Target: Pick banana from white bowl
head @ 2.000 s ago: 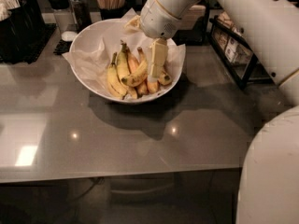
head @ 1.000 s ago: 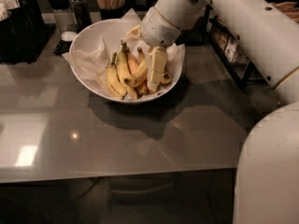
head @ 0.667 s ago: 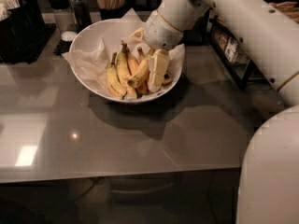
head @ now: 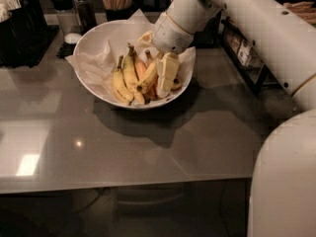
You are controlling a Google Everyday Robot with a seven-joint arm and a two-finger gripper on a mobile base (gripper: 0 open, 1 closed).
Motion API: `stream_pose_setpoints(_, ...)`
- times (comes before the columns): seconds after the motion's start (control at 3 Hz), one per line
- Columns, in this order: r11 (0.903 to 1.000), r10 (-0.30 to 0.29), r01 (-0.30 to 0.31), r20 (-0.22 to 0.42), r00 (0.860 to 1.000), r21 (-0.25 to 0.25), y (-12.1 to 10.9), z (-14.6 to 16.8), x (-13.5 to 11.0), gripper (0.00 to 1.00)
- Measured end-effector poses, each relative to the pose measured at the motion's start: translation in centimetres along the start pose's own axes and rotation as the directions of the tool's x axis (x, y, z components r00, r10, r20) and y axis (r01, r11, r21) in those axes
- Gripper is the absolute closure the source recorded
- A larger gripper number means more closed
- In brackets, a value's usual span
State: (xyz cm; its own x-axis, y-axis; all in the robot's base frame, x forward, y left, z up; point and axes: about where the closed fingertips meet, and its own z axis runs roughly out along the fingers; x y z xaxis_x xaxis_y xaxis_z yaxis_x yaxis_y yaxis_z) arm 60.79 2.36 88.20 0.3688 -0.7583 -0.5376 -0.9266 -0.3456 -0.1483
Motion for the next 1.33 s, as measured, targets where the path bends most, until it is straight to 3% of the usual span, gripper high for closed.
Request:
stream_pose_setpoints(0.67, 0.9929, 0.118, -0.118, -0.04, 0.992, 0.013, 2.2, -1.0, 2.0, 0.0)
stream_pose_setpoints(1.0, 0.9901, 0.14, -0.14, -0.067, 0.988, 0.009, 2.0, -1.0, 2.5, 0.0)
stream_pose_setpoints(1.33, 0.9937, 0.112, -0.112, -0.108, 0.988, 0.012, 0.4, -1.3, 2.2, 0.0)
